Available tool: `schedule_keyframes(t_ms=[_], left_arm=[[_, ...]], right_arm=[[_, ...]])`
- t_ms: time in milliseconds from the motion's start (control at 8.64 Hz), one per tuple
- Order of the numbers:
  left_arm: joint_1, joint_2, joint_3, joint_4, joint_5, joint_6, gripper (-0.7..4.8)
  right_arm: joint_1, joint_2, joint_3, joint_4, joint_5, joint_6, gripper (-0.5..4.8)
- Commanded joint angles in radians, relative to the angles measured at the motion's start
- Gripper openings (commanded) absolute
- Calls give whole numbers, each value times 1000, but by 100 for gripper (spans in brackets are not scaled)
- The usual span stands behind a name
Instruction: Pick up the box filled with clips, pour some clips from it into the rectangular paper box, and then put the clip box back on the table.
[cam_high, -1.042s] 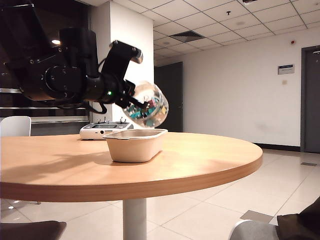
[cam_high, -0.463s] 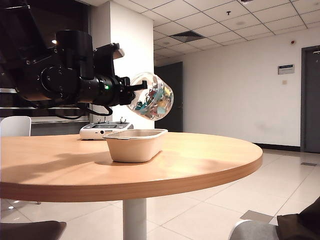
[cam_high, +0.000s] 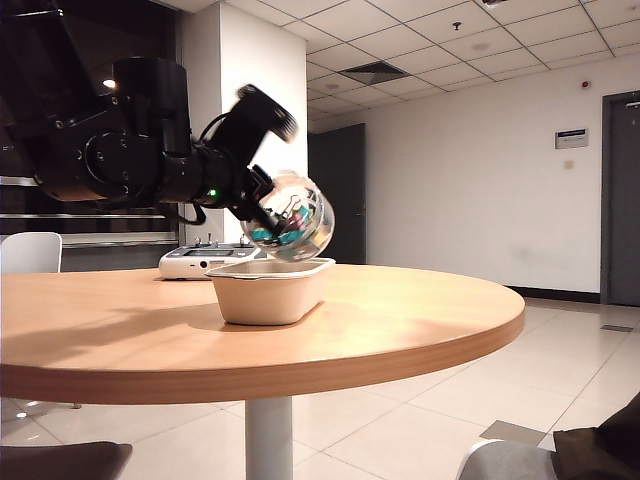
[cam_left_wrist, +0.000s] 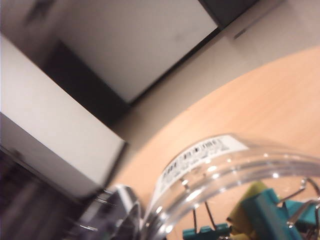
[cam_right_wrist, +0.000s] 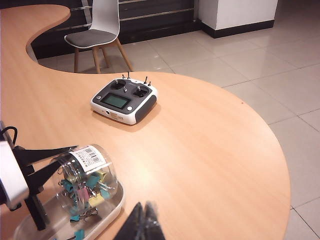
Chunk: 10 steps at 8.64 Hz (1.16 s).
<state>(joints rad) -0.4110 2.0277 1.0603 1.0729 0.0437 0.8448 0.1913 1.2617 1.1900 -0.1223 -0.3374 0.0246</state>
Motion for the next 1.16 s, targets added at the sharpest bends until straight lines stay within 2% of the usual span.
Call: schedule_keyframes(t_ms=[116, 232, 347, 463, 695, 811, 926, 1042, 1158], left_arm=[[-6, -8, 3, 95, -23, 385, -7], [-30, -34, -18, 104, 25, 648, -7], [-30, -34, -18, 104, 24, 683, -6], [-30, -34, -19, 102, 24, 682, -7], [-39, -34, -58, 130, 160, 674, -7], [-40, -34, -58, 100, 147, 624, -7], [-40, -34, -60, 67, 130, 624, -7], [-43, -34, -72, 153, 124, 659, -7], [-45, -44, -72, 253, 114, 660, -7]], right_arm=[[0, -2, 6, 13, -6, -3, -6], [0, -2, 6, 14, -6, -4, -6], [0, -2, 6, 13, -6, -4, -6], [0, -2, 6, 13, -6, -4, -6], [0, -2, 6, 7, -6, -4, -6], [0, -2, 6, 5, -6, -4, -6], [0, -2, 6, 2, -6, -4, -6], [0, -2, 6, -7, -6, -4, -6], [0, -2, 6, -10, -6, -4, -6]])
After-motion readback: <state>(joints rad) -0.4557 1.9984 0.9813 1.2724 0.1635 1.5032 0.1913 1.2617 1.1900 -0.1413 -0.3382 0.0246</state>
